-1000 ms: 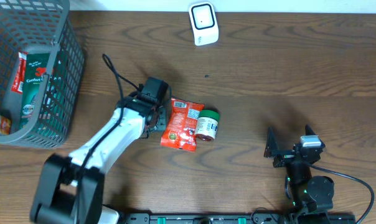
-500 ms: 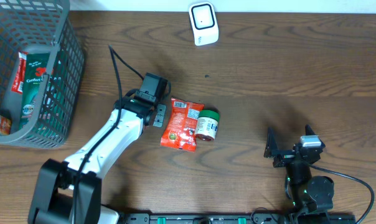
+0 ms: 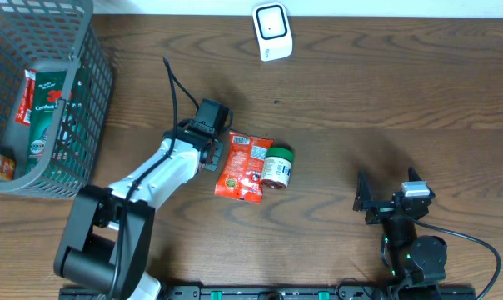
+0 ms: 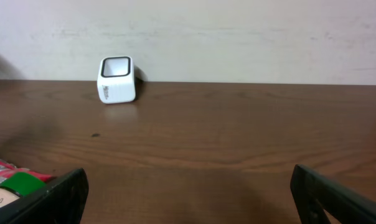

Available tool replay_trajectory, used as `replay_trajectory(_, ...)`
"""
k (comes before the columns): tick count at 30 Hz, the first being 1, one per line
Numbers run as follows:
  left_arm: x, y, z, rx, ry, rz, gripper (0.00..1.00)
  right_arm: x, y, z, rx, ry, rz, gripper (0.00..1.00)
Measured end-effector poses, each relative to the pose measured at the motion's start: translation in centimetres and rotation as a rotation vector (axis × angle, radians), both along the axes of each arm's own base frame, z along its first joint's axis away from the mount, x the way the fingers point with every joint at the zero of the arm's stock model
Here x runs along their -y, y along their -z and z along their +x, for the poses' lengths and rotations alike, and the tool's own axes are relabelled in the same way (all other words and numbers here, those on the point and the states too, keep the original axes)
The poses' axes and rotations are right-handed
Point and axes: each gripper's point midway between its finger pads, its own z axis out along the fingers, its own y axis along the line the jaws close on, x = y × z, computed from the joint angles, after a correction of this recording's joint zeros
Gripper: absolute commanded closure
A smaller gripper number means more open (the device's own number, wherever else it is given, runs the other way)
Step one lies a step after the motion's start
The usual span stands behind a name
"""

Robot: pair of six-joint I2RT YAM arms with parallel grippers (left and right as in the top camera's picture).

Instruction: Scan the item barcode

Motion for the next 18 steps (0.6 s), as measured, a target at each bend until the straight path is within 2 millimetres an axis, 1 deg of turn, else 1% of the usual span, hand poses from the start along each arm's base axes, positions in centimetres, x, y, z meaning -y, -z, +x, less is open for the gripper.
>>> replay_trajectory(6, -0.1, 0.8, -0.1, -0.019, 0.001, 0.014, 0.52, 0.0, 0.0, 0.0, 0.0, 0.0, 0.0, 0.01)
replay_trajectory(18, -0.2, 1.5, 0.6, -0.001, -0.004, 0.029, 0.52, 0.0, 0.0, 0.0, 0.0, 0.0, 0.0, 0.01)
